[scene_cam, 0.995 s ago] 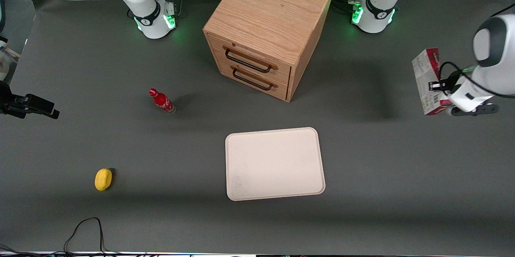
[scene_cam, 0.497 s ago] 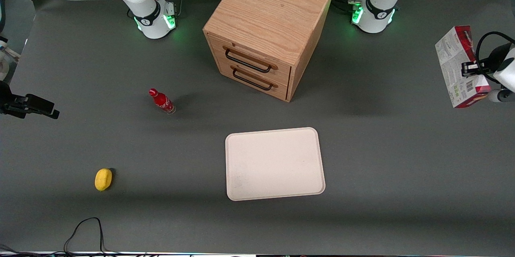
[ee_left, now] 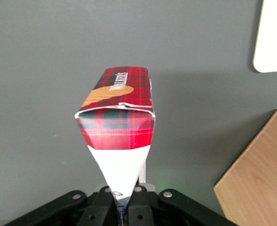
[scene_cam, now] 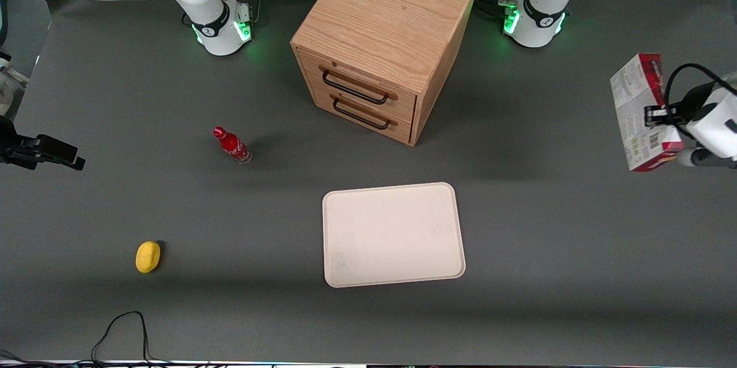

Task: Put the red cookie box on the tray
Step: 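Carry the held box over the white tray with the left gripper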

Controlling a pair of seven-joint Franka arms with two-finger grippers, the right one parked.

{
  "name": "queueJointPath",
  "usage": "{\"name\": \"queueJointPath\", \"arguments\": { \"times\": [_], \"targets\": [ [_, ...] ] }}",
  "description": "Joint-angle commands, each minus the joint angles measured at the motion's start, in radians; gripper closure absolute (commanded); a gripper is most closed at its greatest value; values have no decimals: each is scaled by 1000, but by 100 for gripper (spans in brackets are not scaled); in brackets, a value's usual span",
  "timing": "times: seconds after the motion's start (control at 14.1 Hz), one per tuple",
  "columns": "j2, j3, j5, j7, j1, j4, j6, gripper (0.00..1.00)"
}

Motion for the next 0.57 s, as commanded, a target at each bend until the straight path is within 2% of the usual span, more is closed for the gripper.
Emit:
{"name": "queueJointPath", "arguments": {
  "times": [0.0, 0.21, 0.5],
  "targets": [
    [215, -28, -18, -128, -57, 301, -113, 100],
    [362, -28, -12, -339, -202, 444, -78, 100],
    [513, -31, -15, -526, -316, 532, 84, 100]
  ]
}}
